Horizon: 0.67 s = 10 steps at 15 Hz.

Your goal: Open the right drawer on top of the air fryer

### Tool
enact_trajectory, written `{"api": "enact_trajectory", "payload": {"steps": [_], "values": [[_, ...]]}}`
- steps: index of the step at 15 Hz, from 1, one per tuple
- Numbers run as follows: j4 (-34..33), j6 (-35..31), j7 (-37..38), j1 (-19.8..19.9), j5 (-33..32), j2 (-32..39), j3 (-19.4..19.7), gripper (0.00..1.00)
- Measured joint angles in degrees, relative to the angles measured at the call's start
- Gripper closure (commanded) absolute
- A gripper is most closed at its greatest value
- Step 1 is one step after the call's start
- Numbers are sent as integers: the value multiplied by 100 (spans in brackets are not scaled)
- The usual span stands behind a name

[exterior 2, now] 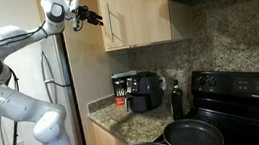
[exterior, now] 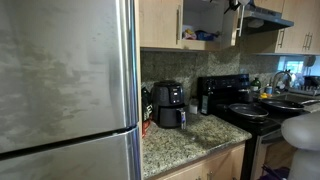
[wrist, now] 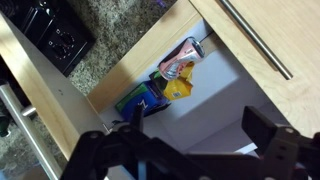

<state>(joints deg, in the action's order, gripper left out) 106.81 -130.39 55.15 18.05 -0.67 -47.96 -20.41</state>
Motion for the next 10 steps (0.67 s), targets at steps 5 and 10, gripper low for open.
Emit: {"api": "enact_trajectory", "payload": {"steps": [5, 10], "values": [[-34, -62, 151, 12, -239, 119, -11, 0], [-39, -662, 520, 128, -646, 575, 19, 0]]}}
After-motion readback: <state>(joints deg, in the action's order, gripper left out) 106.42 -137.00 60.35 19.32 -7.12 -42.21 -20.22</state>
